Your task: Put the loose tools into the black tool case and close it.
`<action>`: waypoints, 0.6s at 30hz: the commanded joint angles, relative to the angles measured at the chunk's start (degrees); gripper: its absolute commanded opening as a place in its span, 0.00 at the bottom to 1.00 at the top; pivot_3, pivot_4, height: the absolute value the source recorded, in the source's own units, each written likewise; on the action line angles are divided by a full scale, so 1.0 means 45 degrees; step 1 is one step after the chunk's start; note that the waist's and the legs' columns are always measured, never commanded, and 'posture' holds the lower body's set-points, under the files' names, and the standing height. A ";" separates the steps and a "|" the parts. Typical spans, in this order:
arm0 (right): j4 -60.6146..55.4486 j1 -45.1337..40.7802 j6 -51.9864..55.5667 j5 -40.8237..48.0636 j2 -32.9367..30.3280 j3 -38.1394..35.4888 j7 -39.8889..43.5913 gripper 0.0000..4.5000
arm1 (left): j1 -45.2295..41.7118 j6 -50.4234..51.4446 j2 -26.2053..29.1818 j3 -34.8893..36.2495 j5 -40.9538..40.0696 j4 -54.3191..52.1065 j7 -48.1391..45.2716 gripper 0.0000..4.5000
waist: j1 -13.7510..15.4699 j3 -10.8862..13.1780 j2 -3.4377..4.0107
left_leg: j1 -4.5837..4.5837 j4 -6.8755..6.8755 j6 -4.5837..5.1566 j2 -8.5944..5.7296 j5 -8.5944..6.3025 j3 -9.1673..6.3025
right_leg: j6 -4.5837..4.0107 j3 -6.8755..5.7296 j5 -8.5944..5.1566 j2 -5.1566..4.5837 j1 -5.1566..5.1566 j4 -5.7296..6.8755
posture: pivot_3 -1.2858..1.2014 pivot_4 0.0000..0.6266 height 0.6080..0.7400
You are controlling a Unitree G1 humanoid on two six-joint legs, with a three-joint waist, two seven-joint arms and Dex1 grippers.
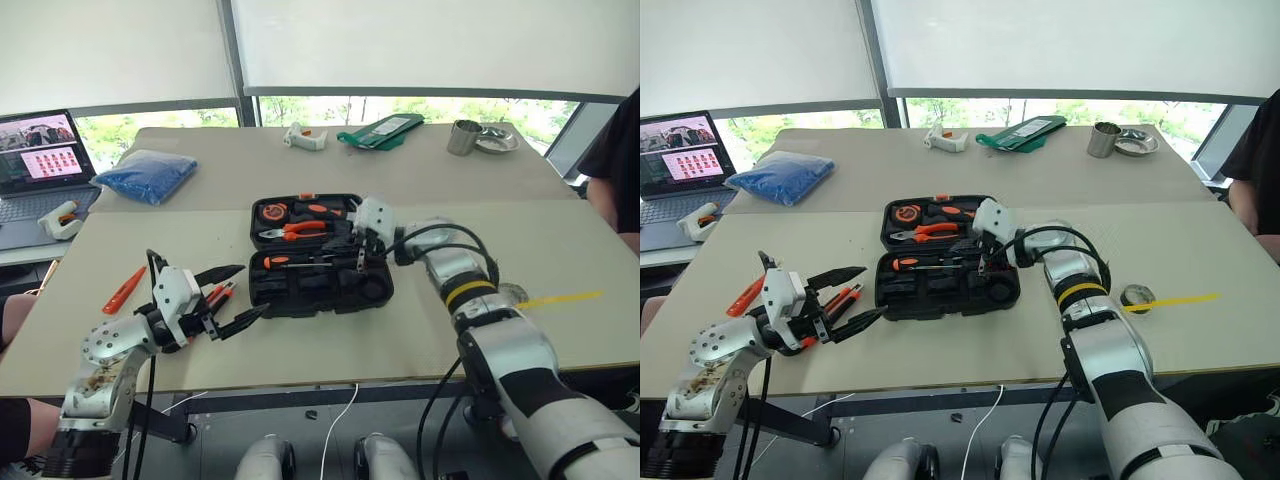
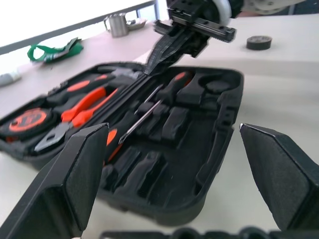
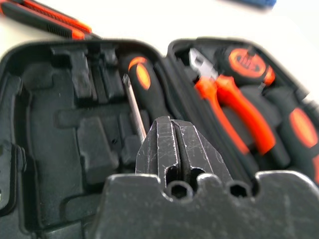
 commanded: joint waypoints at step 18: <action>0.0973 0.0091 0.1381 -0.1540 0.0890 0.0854 -0.1236 0.01 | 0.0442 -0.0041 -0.0012 0.0271 0.0337 -0.0368 0.0825 1.00 | -0.0221 -0.0002 0.0000 | 0.0051 -0.0010 -0.0027 0.0035 0.0012 0.0000 | -0.0026 0.0001 -0.0010 0.0025 0.0019 0.0022 | 0.52 0.24 1.00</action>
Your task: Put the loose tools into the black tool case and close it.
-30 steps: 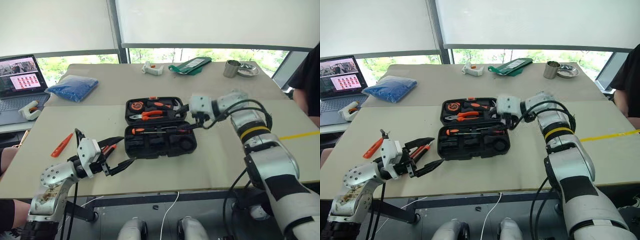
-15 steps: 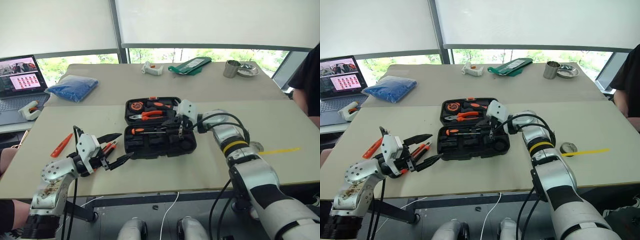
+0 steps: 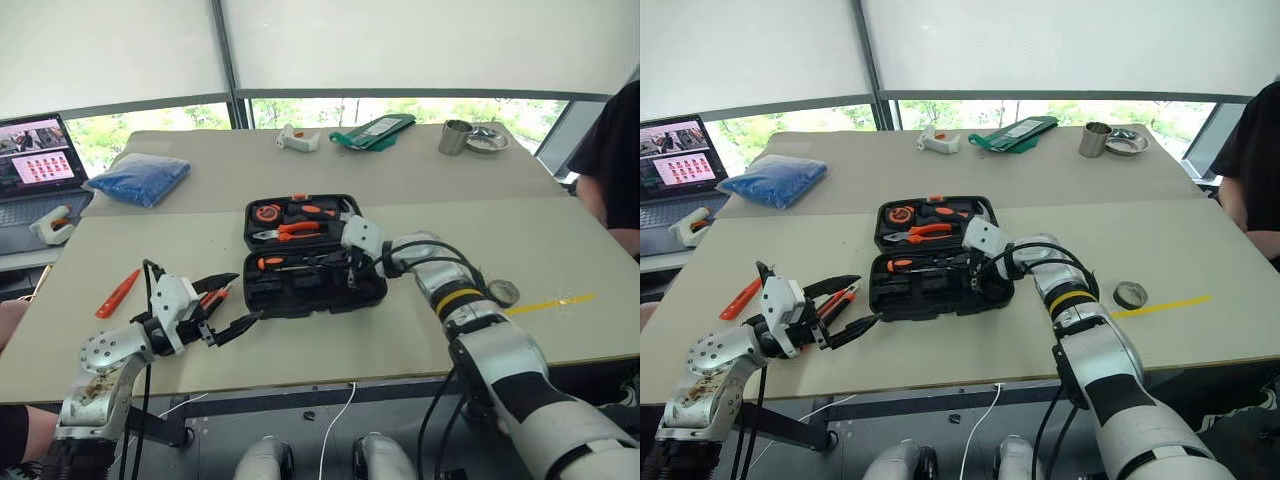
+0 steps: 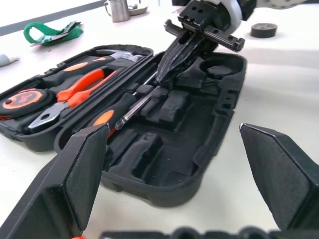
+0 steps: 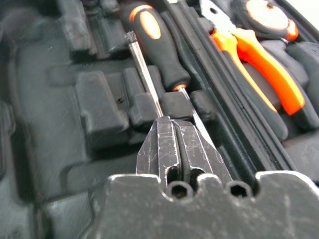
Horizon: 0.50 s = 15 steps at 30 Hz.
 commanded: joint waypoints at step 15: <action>-0.8061 0.2768 0.3503 0.4440 -0.0872 -0.2466 0.2521 0.39 | 0.2503 -0.0225 -0.0276 0.2317 -0.0401 -0.1261 0.1876 1.00 | -0.0048 -0.0001 -0.0002 | -0.0031 -0.0027 -0.0008 0.0009 -0.0022 -0.0017 | -0.0009 -0.0010 0.0001 -0.0007 -0.0025 -0.0015 | 0.52 0.24 1.00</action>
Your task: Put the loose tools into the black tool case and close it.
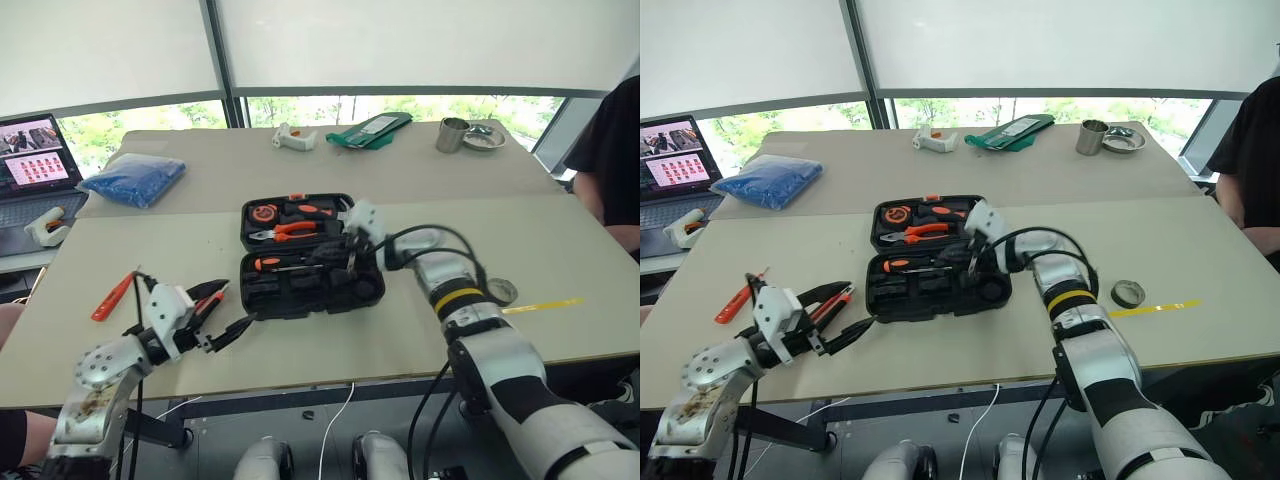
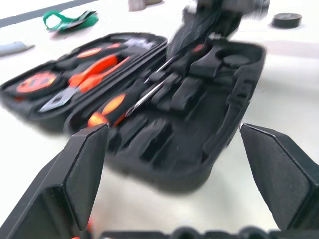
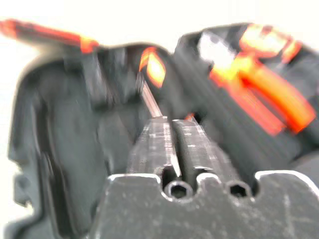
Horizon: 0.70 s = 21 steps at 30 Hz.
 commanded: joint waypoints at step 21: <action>-1.1842 1.1210 -0.0497 0.4628 -0.2640 -0.2281 -0.0218 0.96 | 0.6147 0.1866 -0.1964 0.6416 -0.2370 -0.1386 0.3640 1.00 | 0.0421 0.0017 -0.0091 | 0.0056 -0.0010 -0.0142 0.0024 -0.0116 -0.0017 | -0.0025 -0.0041 -0.0171 -0.0041 -0.0016 -0.0054 | 0.52 0.24 1.00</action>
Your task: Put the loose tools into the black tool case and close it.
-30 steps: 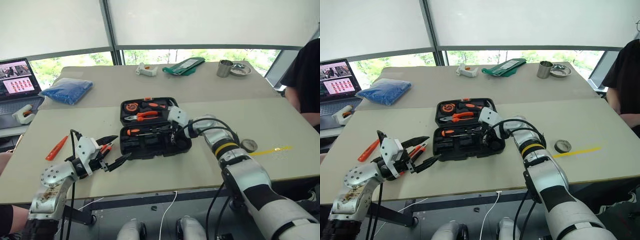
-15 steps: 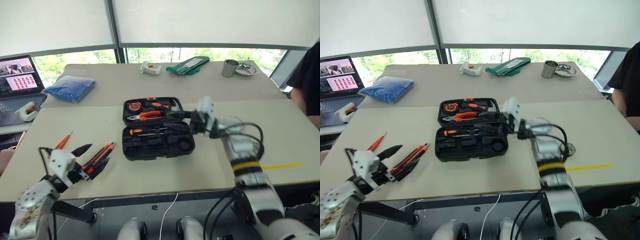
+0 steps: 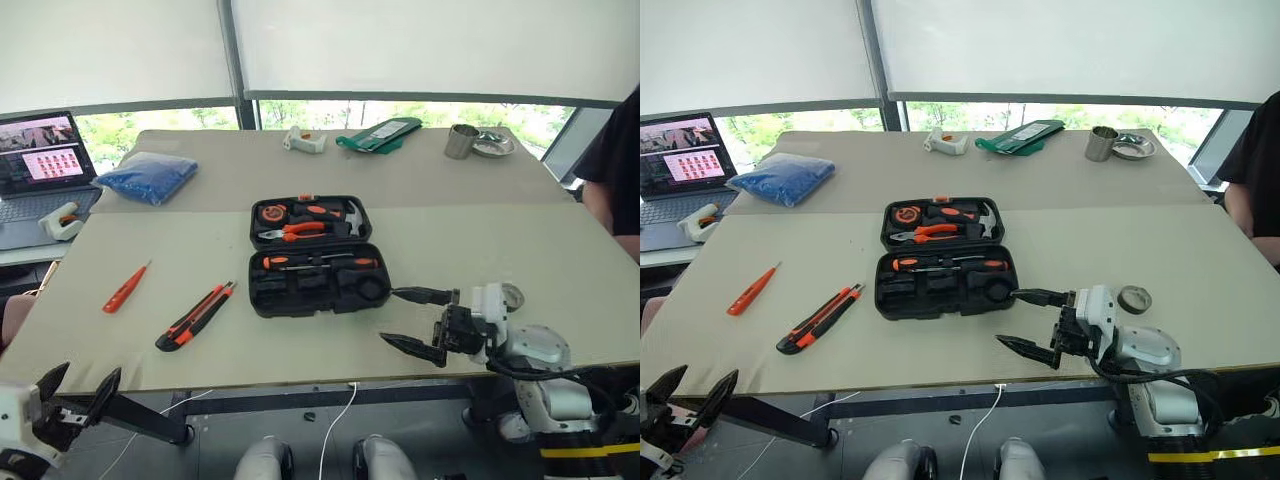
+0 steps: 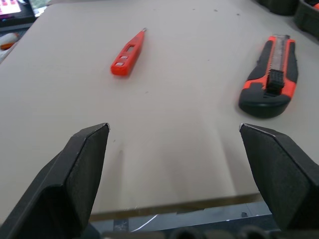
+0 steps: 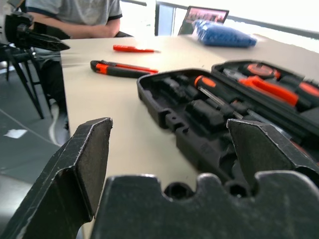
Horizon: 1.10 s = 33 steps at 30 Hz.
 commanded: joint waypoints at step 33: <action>-0.2460 -0.0856 0.0299 0.0449 -0.0237 0.0640 -0.1963 1.00 | -1.2462 0.2313 0.4910 -0.5215 0.3152 1.1643 -0.1617 0.11 | 0.0301 0.0015 -0.0032 | -0.0025 0.0028 -0.0012 0.0004 0.0007 0.0029 | 0.0035 -0.0007 0.0087 0.0048 0.0037 0.0035 | 0.52 0.24 1.00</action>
